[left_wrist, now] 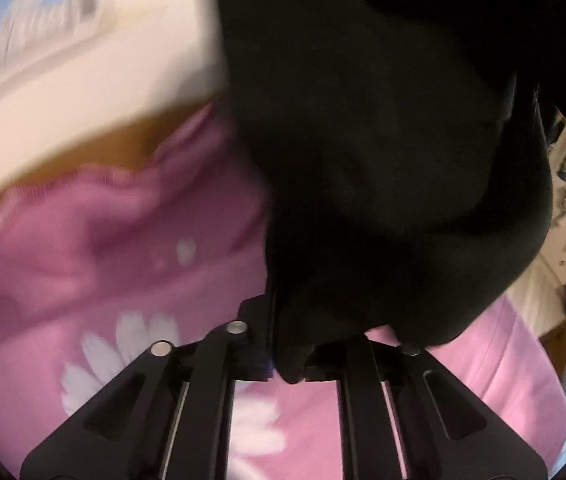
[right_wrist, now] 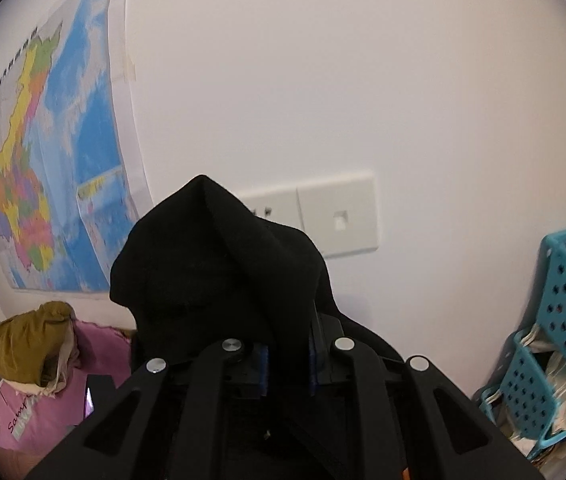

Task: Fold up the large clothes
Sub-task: 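Grasp the black coat with both grippers and lift it off the bed, then raise the black coat high with both grippers, letting it hang open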

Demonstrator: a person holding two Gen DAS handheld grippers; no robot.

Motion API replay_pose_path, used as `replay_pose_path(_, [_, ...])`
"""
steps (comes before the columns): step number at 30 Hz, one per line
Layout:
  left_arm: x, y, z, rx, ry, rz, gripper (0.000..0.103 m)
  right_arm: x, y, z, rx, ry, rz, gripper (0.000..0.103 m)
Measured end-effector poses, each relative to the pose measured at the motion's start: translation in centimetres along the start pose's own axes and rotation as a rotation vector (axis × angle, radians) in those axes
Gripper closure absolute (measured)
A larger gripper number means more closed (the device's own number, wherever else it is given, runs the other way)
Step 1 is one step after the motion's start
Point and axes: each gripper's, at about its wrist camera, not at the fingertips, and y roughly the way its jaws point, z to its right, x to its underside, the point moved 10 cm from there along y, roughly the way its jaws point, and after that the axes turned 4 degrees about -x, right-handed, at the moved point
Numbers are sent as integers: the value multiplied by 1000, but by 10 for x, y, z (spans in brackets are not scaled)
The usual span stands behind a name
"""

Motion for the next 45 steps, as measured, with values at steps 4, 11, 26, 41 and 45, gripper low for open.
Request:
replay_pose_path(4, [-50,-36,11,48,-23,116,96,-38,-42,10,35,14,79,90])
replay_pose_path(11, [-137,-154,22,109,-20,344,98,-128,-152,-9,101,-64,246,90])
replay_pose_path(26, [-133,-484,-46,-2,-92,833,98,-183,-379,-175,-114,-276,484,90])
replay_pose_path(41, [8,-633,-90,-424,-93,796,98,-64,-382,-259,-577,-226,294,90])
replay_pose_path(45, [38,-558,-142,-437,-178,591,98,-11,-285,-255,-605,-148,102,89])
